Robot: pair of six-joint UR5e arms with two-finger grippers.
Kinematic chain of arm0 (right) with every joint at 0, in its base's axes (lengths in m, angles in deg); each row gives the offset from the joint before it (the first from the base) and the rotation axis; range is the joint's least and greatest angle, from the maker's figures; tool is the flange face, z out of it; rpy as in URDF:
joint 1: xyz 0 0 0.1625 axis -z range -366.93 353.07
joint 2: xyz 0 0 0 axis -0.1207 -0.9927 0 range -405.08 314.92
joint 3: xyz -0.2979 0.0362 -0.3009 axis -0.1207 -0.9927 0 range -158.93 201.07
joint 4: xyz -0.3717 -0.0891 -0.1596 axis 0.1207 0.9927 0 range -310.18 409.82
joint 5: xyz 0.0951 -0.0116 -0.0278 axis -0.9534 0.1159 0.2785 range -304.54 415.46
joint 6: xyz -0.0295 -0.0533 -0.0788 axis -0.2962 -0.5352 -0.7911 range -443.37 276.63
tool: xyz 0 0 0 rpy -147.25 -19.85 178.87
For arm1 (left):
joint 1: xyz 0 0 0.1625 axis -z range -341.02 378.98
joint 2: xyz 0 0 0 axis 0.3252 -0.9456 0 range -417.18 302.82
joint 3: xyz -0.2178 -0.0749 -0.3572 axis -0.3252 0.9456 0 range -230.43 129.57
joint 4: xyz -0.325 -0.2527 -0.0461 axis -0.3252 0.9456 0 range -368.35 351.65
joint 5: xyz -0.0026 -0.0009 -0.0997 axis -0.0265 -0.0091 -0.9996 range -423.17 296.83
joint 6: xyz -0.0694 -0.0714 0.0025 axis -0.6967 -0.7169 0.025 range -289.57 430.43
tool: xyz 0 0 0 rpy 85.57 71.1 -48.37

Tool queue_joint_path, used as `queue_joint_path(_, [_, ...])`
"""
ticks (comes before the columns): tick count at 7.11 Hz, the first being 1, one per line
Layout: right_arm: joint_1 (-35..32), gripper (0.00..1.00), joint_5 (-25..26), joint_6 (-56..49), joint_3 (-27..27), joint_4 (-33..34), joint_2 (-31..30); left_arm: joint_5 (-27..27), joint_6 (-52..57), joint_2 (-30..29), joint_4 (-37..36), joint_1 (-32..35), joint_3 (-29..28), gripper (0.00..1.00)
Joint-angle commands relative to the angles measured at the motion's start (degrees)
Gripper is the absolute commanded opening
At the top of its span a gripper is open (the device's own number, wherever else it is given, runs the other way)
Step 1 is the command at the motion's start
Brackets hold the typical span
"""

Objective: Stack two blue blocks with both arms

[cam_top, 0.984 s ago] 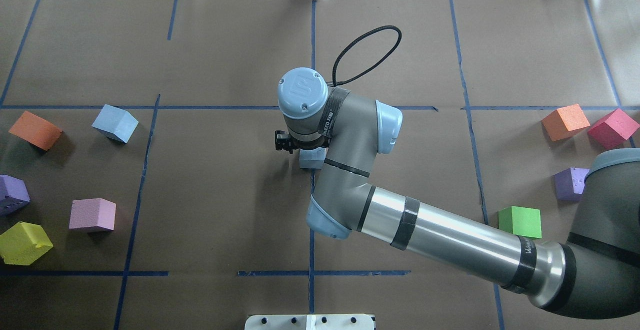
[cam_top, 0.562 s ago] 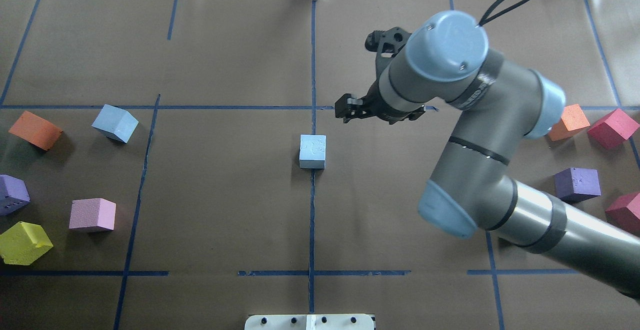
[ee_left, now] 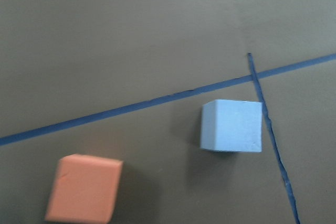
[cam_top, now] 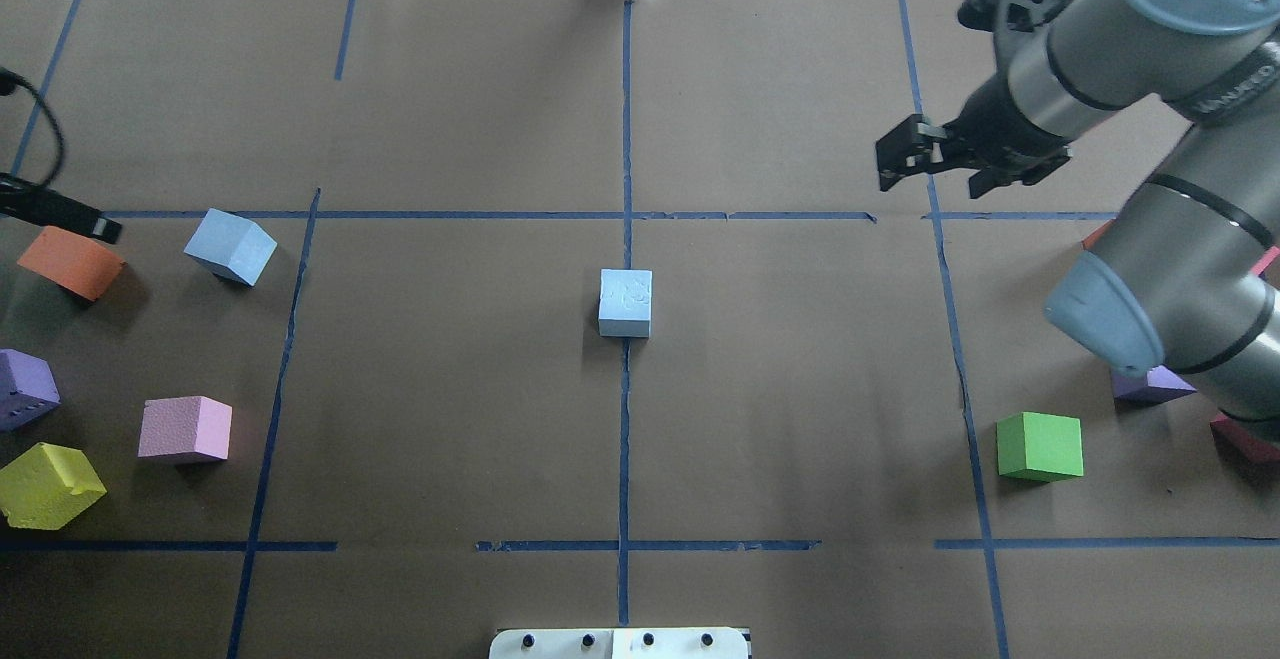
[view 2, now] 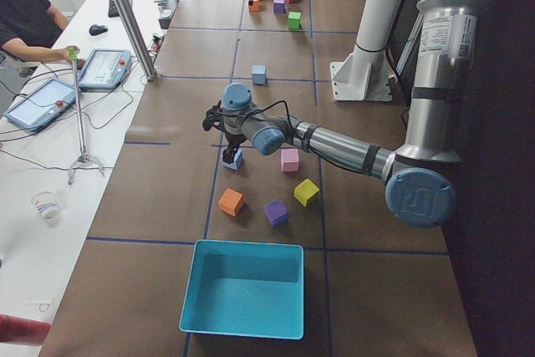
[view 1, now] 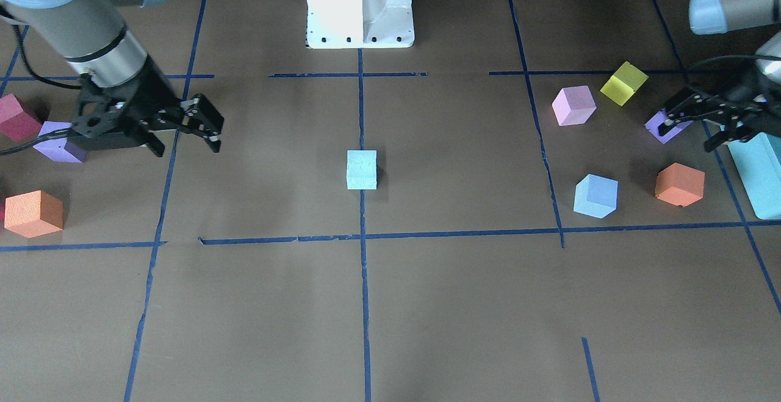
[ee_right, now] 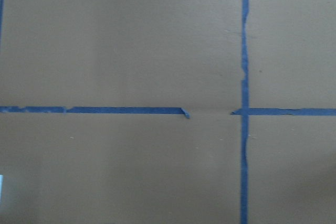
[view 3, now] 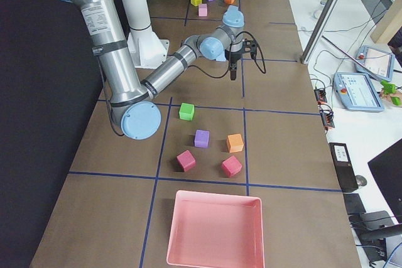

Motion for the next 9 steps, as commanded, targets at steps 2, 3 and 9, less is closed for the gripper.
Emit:
queue_joint_path(2, [-1.93, 1.0, 0.02, -8.16, 0.64, -1.55, -7.88, 4.73, -0.27, -7.82, -8.02, -4.16, -4.52, 1.0])
queue_joint_path(3, [-1.93, 1.0, 0.2, -9.65, -0.06, -1.55, -7.97, 4.65, -0.26, -8.97, -9.54, -5.22, -5.4, 1.0])
queue_joint_path(9, [-1.76, 1.0, 0.2, -9.05, -0.5, -1.55, -7.36, 4.56, -0.35, -11.27, -11.49, -4.96, -10.5, 1.0])
